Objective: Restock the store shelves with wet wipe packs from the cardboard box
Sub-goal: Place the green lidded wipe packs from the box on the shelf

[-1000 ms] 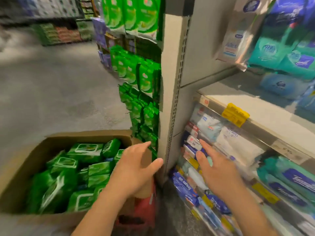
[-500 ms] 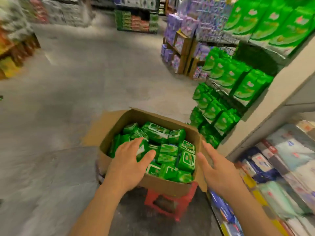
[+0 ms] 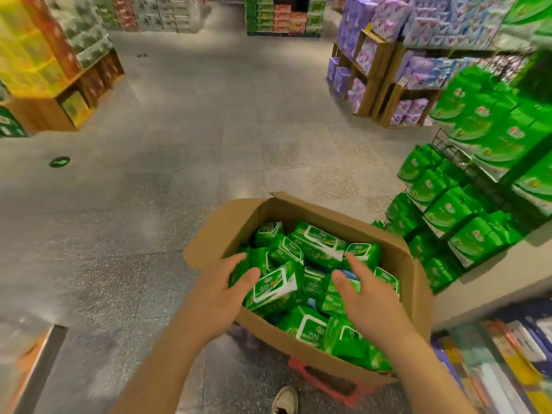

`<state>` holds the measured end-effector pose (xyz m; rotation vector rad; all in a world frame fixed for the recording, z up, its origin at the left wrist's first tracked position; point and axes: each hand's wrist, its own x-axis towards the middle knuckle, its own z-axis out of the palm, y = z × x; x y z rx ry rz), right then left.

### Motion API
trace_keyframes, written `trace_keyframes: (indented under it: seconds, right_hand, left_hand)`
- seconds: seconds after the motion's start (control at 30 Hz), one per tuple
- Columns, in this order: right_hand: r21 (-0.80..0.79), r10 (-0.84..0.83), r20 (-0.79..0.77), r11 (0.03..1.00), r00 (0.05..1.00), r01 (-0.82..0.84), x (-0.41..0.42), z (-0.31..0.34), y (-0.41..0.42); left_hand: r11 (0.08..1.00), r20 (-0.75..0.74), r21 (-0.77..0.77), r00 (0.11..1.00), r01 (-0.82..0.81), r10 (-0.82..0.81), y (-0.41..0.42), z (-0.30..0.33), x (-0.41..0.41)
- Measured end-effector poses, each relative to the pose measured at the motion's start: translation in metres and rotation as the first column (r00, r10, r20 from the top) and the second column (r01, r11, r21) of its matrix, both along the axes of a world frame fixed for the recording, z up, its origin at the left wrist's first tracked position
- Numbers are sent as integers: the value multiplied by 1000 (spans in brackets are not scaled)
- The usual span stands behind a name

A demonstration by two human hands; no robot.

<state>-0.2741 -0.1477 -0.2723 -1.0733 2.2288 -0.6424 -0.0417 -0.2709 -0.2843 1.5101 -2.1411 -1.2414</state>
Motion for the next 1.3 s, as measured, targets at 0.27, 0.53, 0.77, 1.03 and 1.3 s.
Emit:
trace_keyframes:
  seconds: [0.27,0.53,0.77,1.03,1.3]
  right_hand:
    - [57,-8,125,998,992,1,-23,-49,-74]
    - [210,-114,160,974,981,79,-14,-113,-119]
    - [331,-270,143,920,952,211,-4,-188,-153]
    - [435,-455,269,844,849,314,10,-229,-169]
    - [282,-589,195,799,784,530,28,-165,-135]
  left_hand:
    - [998,12,53,1000,-26,26,-57,-14,-23]
    - [972,47,233,999,14,-26,-108,-70,-39]
    - [895,221,432,950,109,-222,-147,-150,-60]
    - [861,238,493,933,122,-269,-160,-191,-61]
    - [858,181,473,931,199,-316,-156,-188,-79]
